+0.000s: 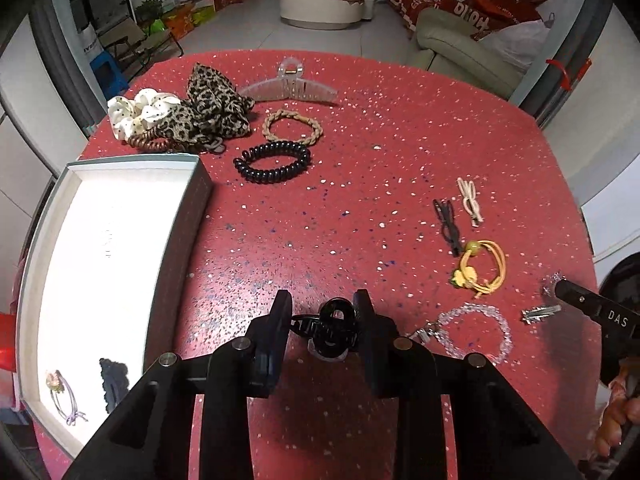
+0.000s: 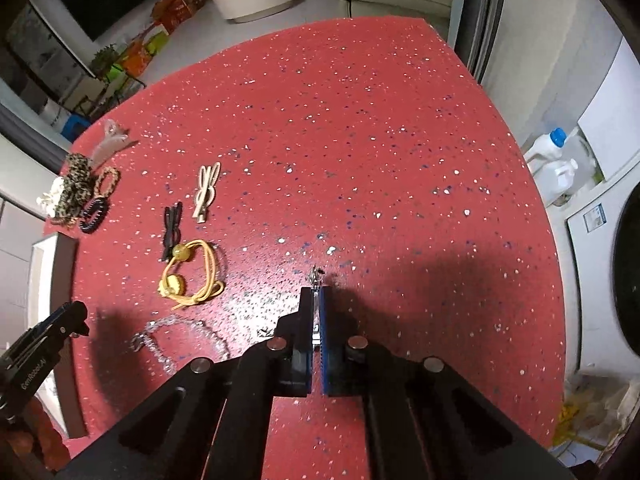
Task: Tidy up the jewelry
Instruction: 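Carry the claw clip and silver pin with both tools over the white tray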
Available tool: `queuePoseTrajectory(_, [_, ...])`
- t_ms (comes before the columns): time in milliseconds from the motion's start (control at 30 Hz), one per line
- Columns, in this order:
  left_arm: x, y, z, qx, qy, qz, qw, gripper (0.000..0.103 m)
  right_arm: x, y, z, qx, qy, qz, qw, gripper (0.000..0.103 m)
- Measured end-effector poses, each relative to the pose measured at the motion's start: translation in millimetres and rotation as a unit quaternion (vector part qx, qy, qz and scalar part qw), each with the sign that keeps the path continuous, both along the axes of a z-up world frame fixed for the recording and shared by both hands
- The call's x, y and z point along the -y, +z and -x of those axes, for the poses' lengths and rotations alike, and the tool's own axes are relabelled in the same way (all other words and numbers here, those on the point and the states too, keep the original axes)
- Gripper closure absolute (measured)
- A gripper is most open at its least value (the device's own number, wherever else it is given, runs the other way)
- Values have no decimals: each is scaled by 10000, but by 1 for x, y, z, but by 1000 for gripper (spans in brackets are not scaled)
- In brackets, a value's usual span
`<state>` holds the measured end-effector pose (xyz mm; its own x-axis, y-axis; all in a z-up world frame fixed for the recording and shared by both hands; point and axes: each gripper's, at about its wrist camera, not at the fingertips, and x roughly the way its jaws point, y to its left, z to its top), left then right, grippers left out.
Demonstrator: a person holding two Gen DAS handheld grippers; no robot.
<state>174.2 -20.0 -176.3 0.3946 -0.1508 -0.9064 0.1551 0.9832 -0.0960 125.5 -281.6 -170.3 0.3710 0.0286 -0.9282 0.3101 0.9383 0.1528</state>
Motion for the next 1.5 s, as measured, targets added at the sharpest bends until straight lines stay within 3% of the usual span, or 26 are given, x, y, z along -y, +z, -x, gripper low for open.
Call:
queuePoseTrajectory(800, [-29,78,67,38,95,-5,9999,70,-29,61,40,-27,362,-585,9976,100])
queuePoseTrajectory(1167, [-75,94,75,146,303,86,9994,70,-84,86,36,95,766,-623,9951,100])
queuePoseTrajectory(1500, [-149,100,62,216,179,85,9996,69,-161,98,17,278,854,-584,9942,100])
